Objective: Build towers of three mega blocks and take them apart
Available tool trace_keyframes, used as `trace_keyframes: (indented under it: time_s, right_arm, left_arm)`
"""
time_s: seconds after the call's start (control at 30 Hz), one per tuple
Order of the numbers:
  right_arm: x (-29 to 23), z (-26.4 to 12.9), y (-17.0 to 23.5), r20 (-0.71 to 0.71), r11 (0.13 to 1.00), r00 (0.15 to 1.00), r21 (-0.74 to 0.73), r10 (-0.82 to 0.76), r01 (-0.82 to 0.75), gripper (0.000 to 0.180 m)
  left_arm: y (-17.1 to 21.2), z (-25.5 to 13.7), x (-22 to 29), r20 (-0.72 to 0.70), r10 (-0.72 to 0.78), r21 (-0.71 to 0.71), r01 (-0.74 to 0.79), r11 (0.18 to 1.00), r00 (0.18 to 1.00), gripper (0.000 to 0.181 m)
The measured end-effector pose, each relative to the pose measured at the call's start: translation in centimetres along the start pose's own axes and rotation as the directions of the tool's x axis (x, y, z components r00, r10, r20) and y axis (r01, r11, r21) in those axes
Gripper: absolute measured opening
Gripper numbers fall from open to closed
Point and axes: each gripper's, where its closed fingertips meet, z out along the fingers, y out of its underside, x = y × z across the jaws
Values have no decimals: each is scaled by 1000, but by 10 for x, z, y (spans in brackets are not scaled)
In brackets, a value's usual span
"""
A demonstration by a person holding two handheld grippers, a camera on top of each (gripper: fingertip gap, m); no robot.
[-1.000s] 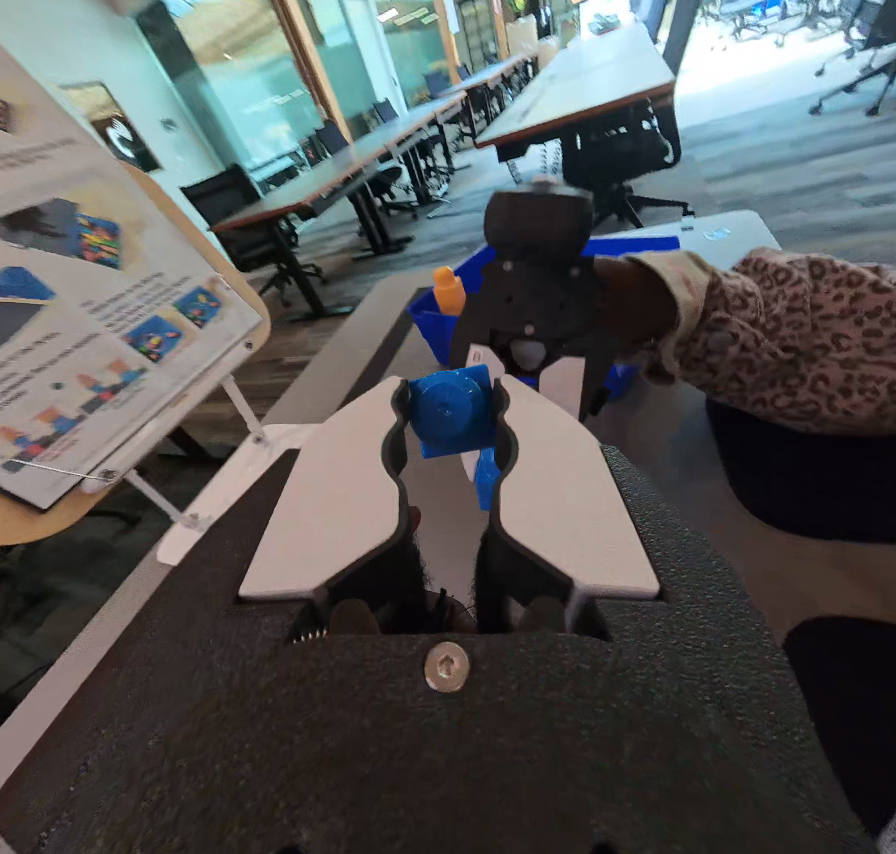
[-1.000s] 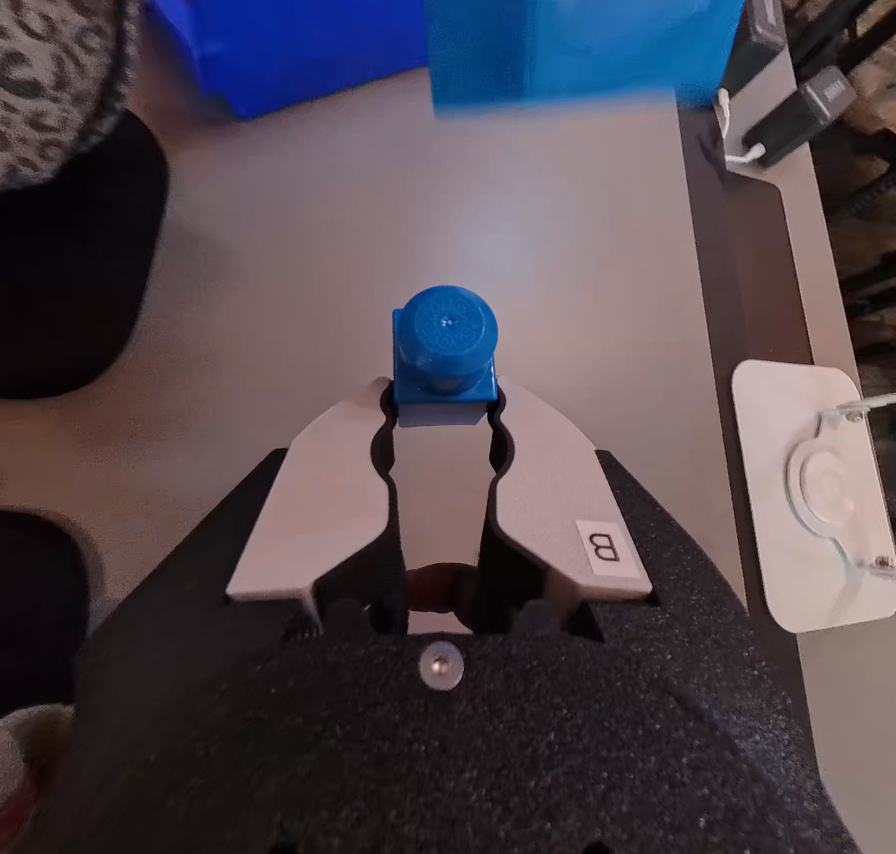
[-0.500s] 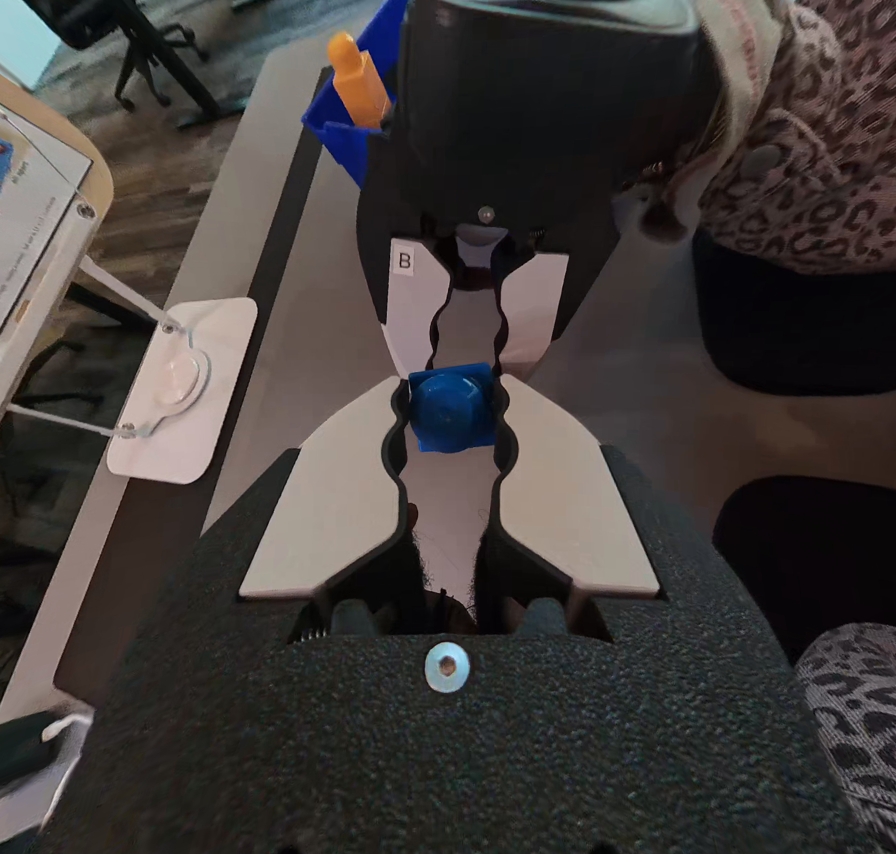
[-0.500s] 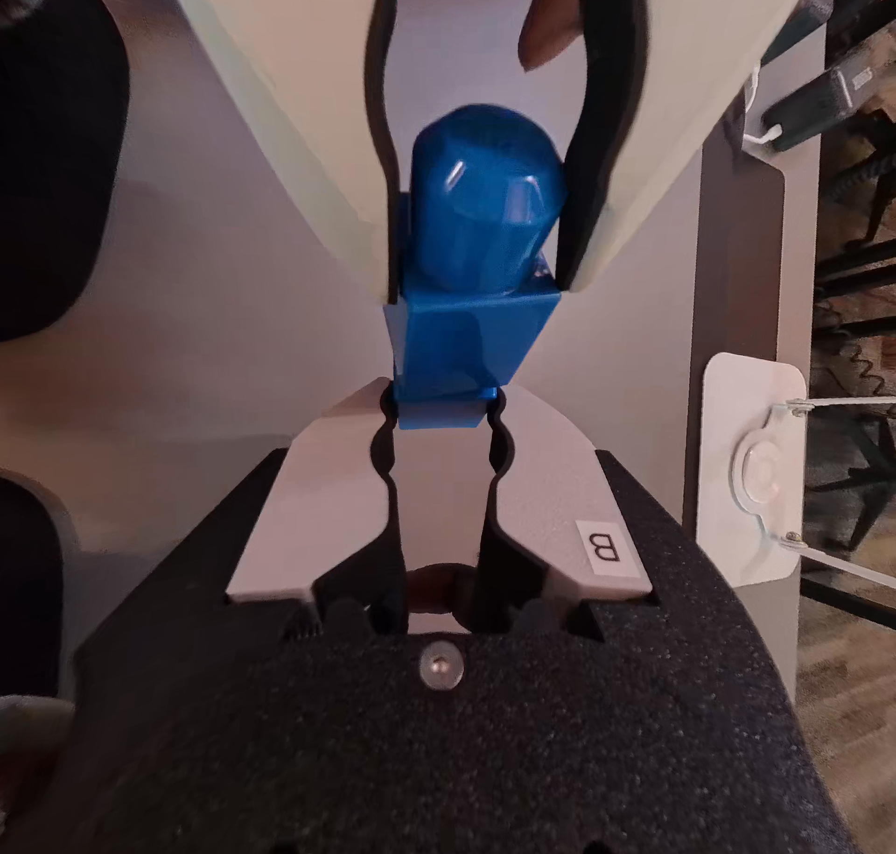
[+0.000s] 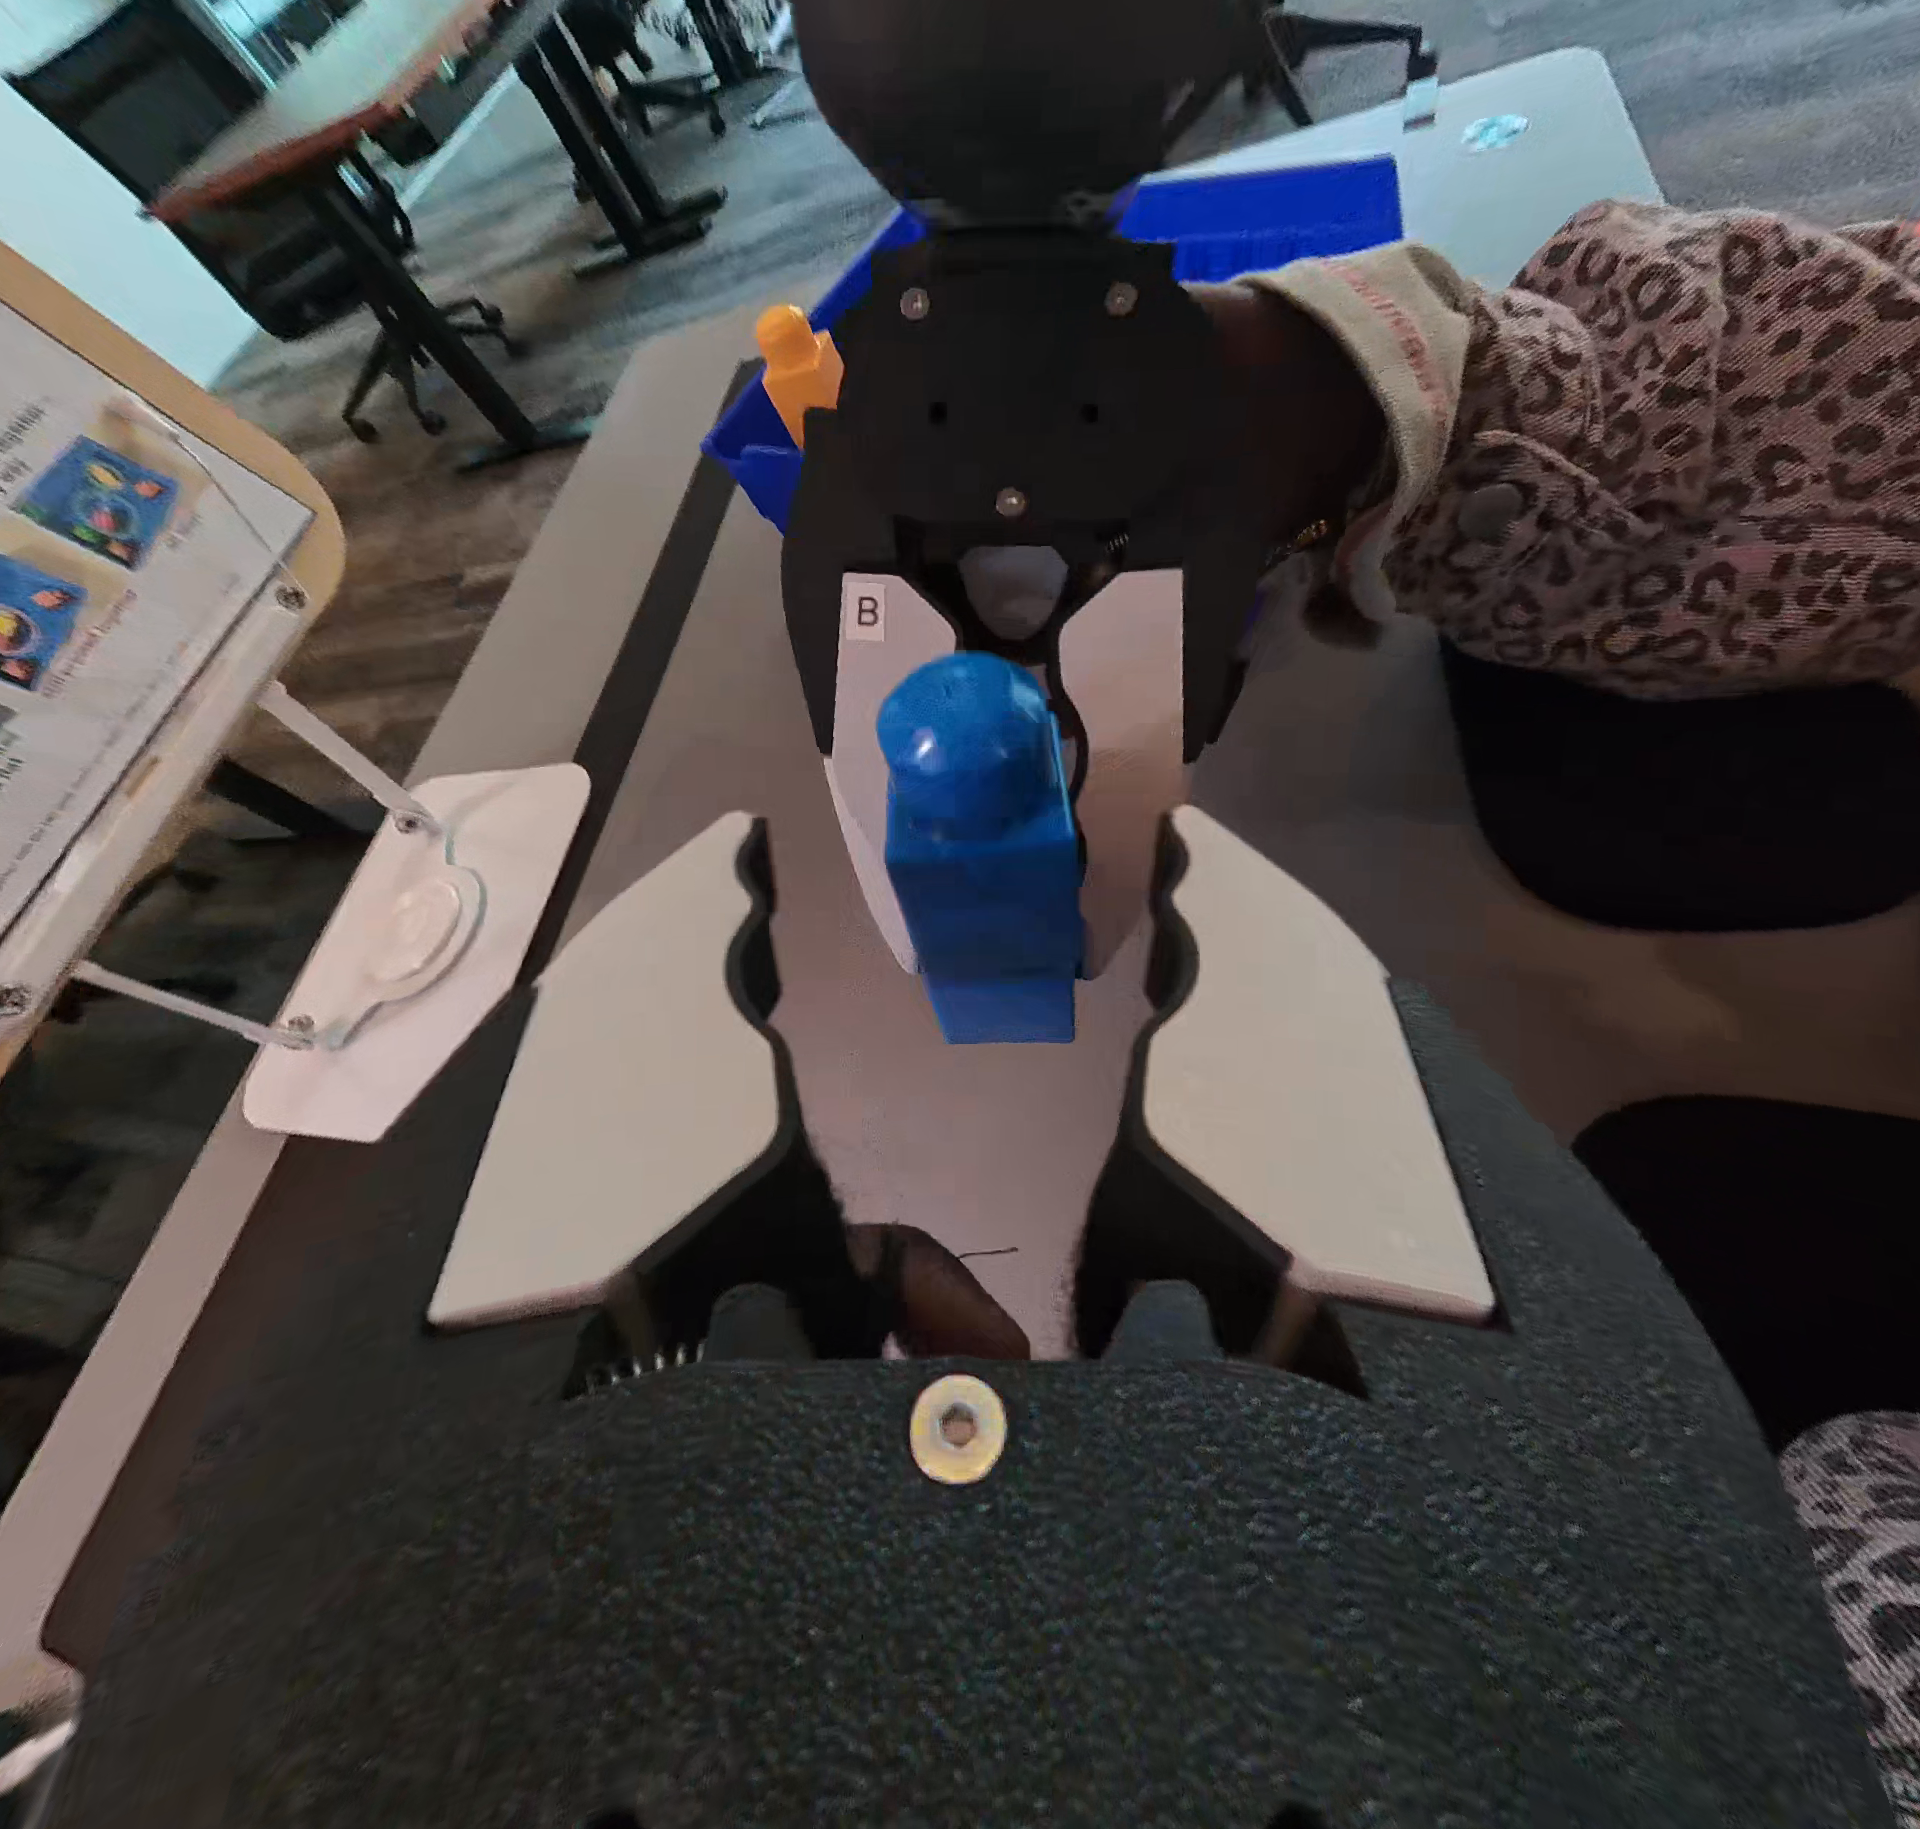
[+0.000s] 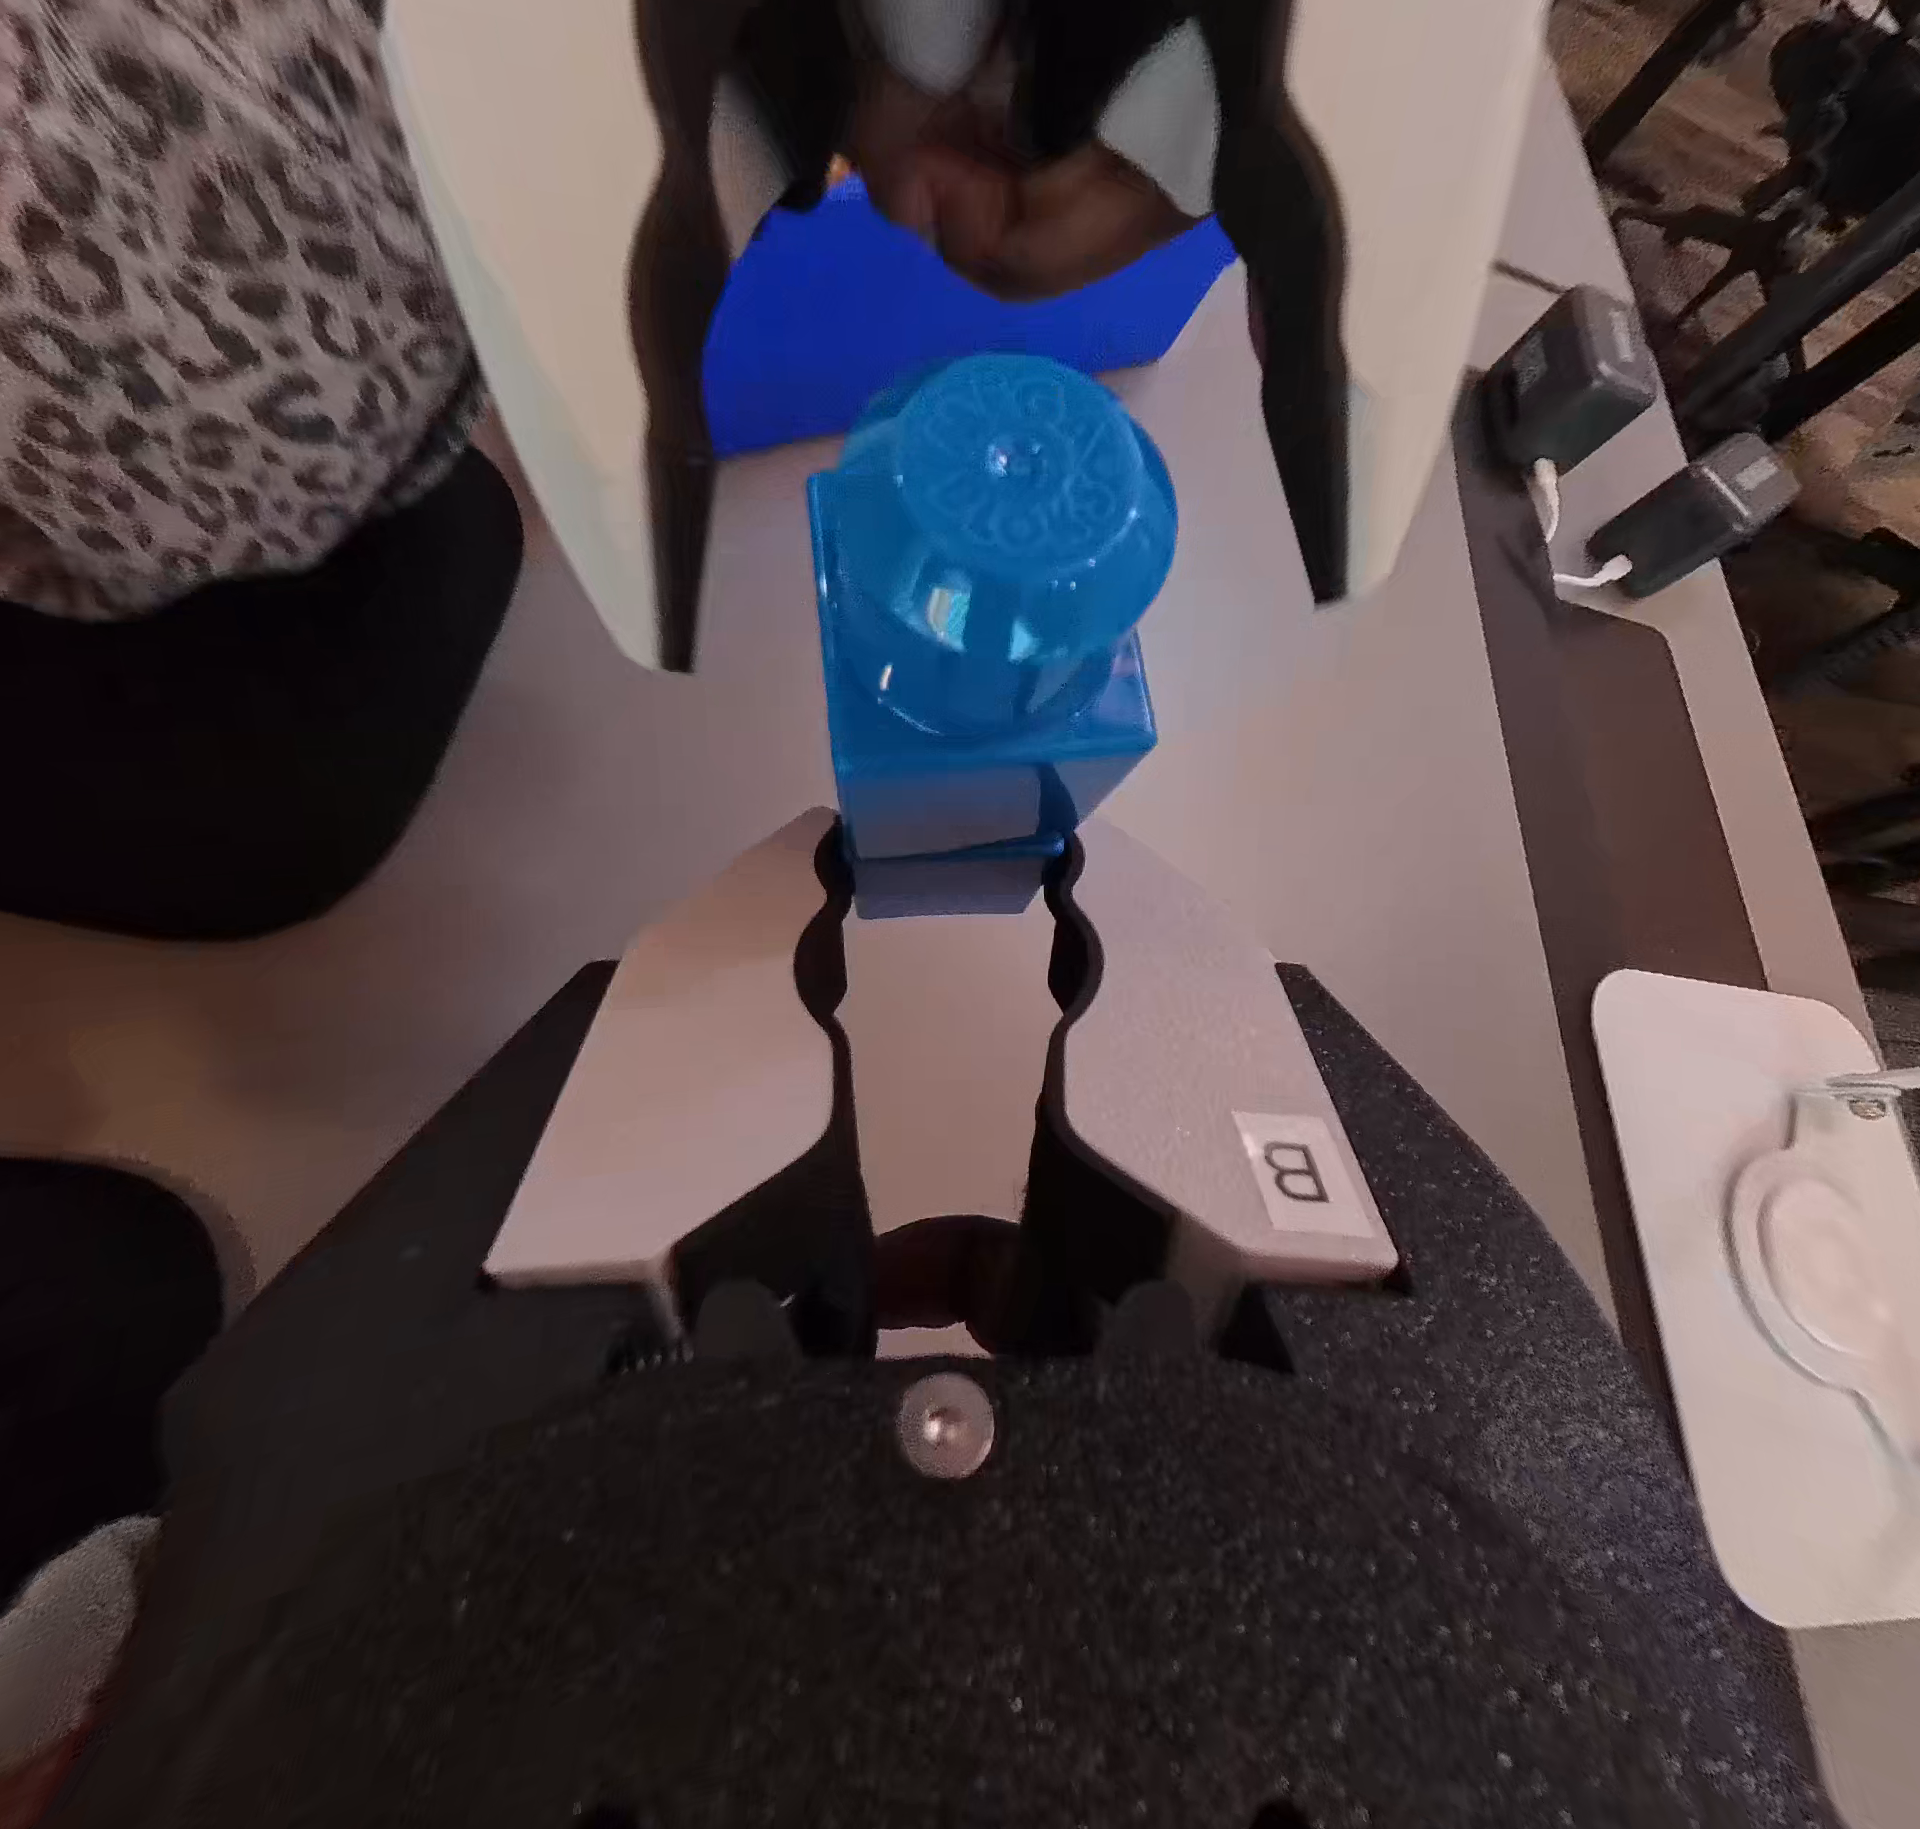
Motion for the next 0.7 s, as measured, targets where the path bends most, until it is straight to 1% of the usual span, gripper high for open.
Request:
trace_keyframes:
  time_s: [0.1, 0.13, 0.2, 0.27, 0.33, 0.4, 0.5, 0.63, 0.7]
  right_arm:
    - [7, -17, -10, -17, 992, 997, 100, 78, -76, 35]
    - [11, -24, -14, -30, 987, 994, 131, 101, -96, 35]
    - [13, -39, -24, -36, 972, 991, 199, 132, -122, 36]
    - [13, -51, -34, -35, 957, 989, 260, 147, -133, 35]
    - [13, -56, -34, -45, 958, 988, 257, 145, -129, 36]
    - [12, -57, -30, -62, 968, 989, 221, 132, -116, 35]
    - [14, -61, -29, -78, 969, 988, 221, 134, -114, 36]
    - [13, -63, -23, -89, 976, 988, 191, 124, -105, 35]
    - [12, -61, -25, -83, 976, 989, 194, 121, -103, 35]
  left_arm:
    - [-13, -4, -6, -8, -41, 138, 42, 990, 999, 76]
    - [-15, -3, -10, -8, -68, 168, 68, 983, 998, 76]
    - [-12, 3, -11, -32, -99, 163, 103, 981, 995, 74]
    - [-4, 13, -10, -37, -85, 117, 89, 989, 996, 72]
    - [0, 22, -12, -16, -49, 94, 50, 994, 999, 67]
    - [-3, 26, -11, -17, -9, 120, 11, 993, 1000, 58]
    - [-6, 27, -6, -77, -41, 167, 54, 984, 996, 45]
    - [-14, 19, -8, -107, -90, 245, 114, 963, 990, 49]
    - [-17, 19, -6, -114, -86, 259, 113, 959, 990, 48]
